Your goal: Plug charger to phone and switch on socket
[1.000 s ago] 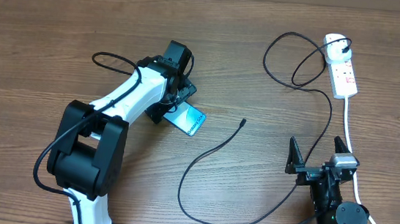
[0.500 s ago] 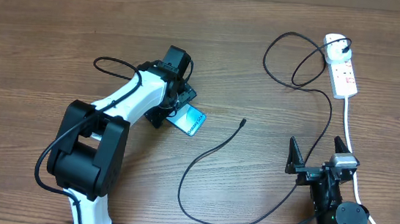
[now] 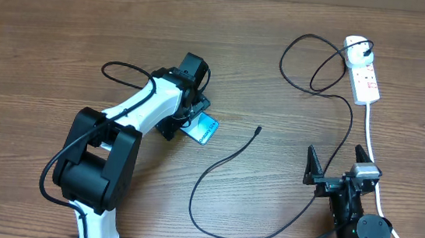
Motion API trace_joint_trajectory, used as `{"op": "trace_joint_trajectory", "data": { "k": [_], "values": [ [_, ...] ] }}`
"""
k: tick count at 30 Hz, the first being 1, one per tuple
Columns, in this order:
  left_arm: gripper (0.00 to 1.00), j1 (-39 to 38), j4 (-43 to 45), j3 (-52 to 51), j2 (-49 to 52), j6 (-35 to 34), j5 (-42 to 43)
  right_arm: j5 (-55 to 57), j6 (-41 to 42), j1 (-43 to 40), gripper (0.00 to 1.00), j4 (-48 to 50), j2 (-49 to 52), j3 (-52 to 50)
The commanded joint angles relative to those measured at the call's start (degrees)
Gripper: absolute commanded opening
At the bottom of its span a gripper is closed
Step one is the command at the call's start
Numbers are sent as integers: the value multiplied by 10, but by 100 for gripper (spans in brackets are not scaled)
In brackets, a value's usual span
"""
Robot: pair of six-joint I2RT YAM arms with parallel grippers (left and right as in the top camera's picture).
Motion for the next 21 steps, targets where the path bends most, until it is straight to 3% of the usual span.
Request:
{"op": "trace_joint_trajectory", "data": {
  "k": [1,10,12,14,21],
  "values": [
    [100,-3,-3,-7,5,-23,-30,5,-1,4,100,3,-5,-6],
    [100,-3,9,-7,5,-23,-22,5,-1,4,100,3,-5,-6],
    [95,-3,24,-7,5,-23,1,5,-1,4,100,3,-5,-6],
    [100,-3,35,-7,5,-23,28,5,-1,4,100,3,-5,-6],
    [99,-5,33,-7,5,-19,31,5,-1,4,100,3,-5,-6]
  ]
}}
